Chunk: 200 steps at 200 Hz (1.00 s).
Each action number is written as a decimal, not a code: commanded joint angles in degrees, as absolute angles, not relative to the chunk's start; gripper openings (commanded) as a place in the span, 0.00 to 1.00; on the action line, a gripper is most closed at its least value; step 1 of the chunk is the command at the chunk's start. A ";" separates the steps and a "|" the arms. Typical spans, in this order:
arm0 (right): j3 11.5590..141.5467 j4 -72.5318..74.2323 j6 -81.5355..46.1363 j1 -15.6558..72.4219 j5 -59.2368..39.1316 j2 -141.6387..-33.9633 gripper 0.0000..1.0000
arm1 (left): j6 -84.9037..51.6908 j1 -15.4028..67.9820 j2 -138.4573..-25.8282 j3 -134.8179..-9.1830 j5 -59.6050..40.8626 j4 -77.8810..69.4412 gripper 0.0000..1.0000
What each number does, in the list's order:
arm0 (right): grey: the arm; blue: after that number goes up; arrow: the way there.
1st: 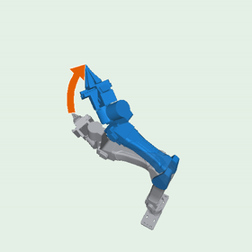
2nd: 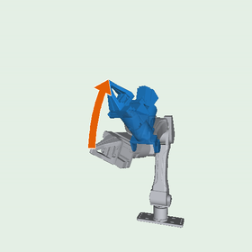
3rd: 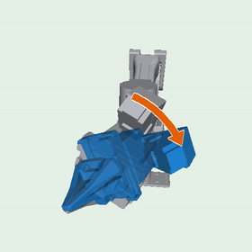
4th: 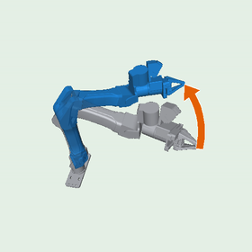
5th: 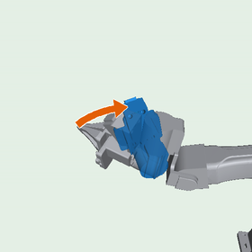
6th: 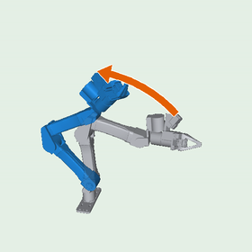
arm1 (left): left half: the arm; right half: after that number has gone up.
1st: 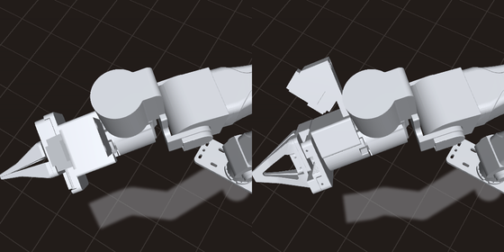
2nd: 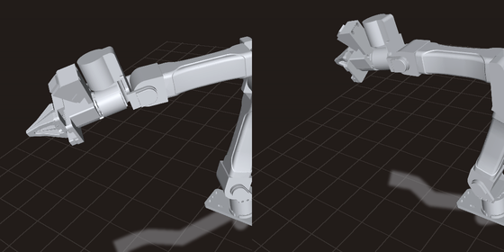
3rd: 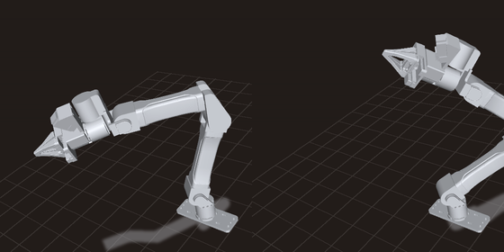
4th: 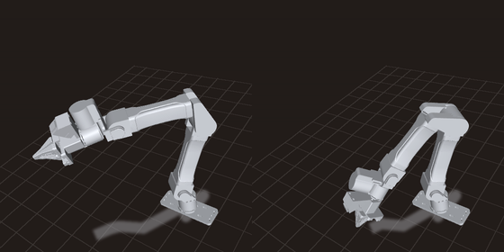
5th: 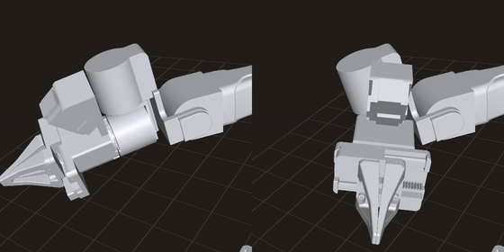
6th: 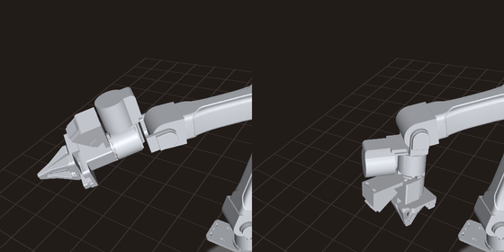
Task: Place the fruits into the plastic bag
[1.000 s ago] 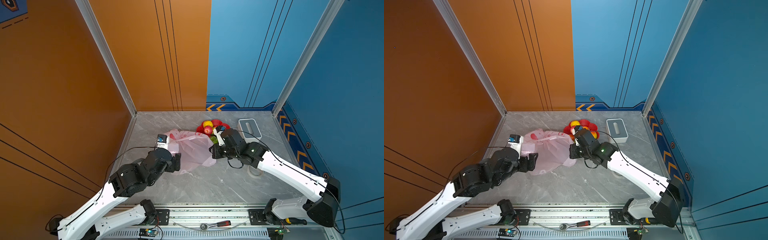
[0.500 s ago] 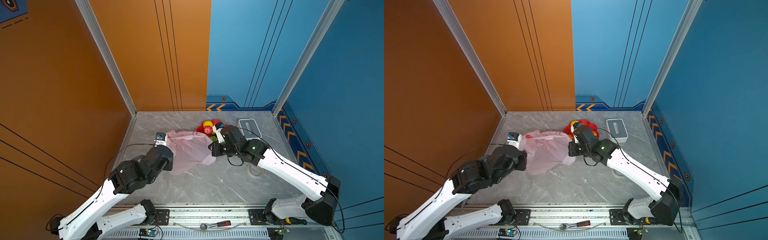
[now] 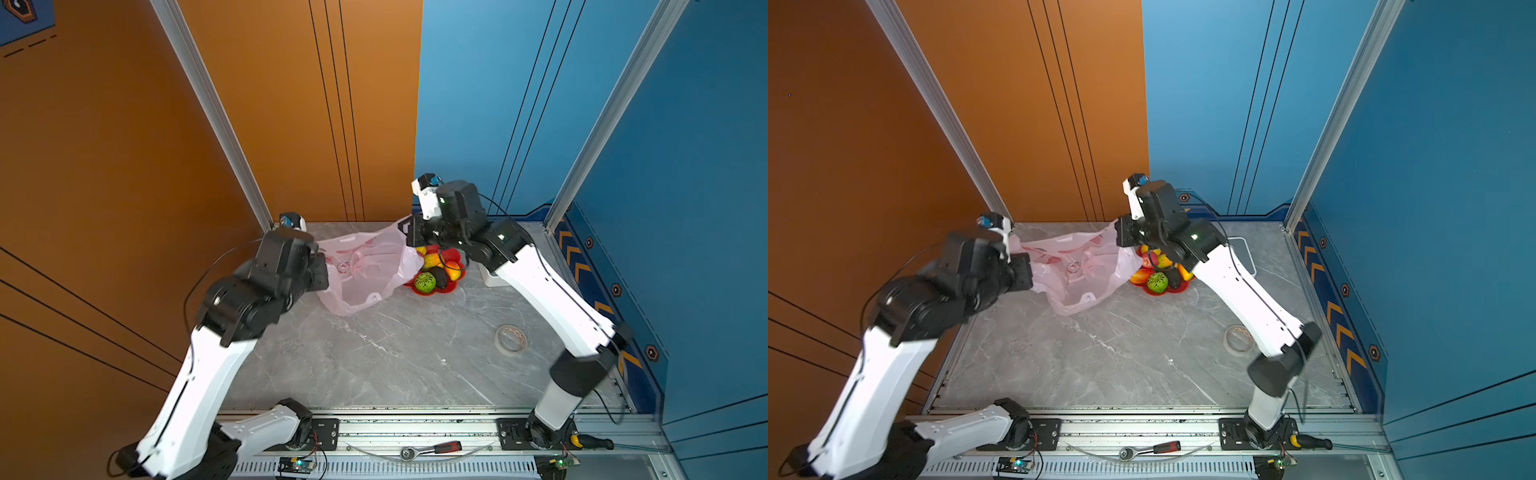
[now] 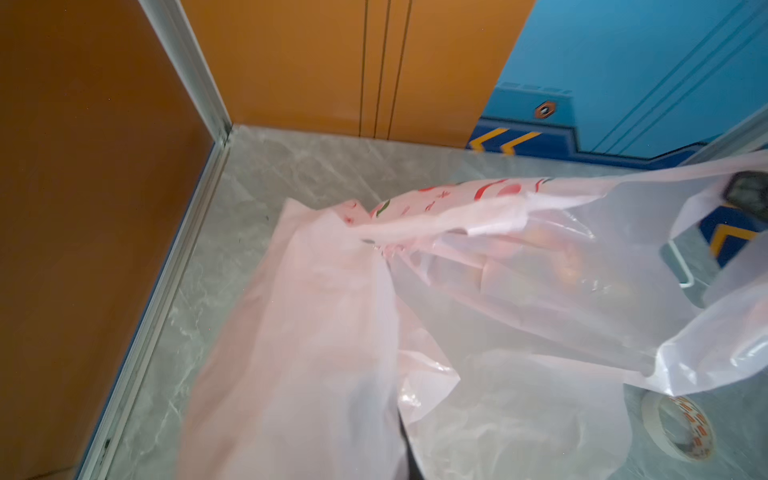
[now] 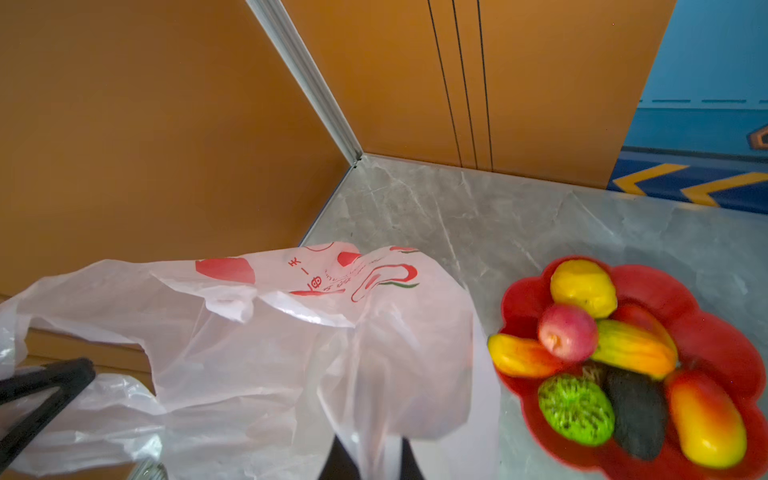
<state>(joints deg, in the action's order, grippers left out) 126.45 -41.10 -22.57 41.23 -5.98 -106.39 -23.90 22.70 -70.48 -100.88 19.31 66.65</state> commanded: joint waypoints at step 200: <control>66.09 5.28 -26.19 39.53 -7.02 -86.62 0.00 | -22.59 25.39 -39.55 -55.24 13.67 43.05 0.00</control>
<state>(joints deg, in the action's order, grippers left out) 59.16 0.51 -24.32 39.68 -5.63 -93.76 -19.27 25.85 -38.26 -51.29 20.56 44.42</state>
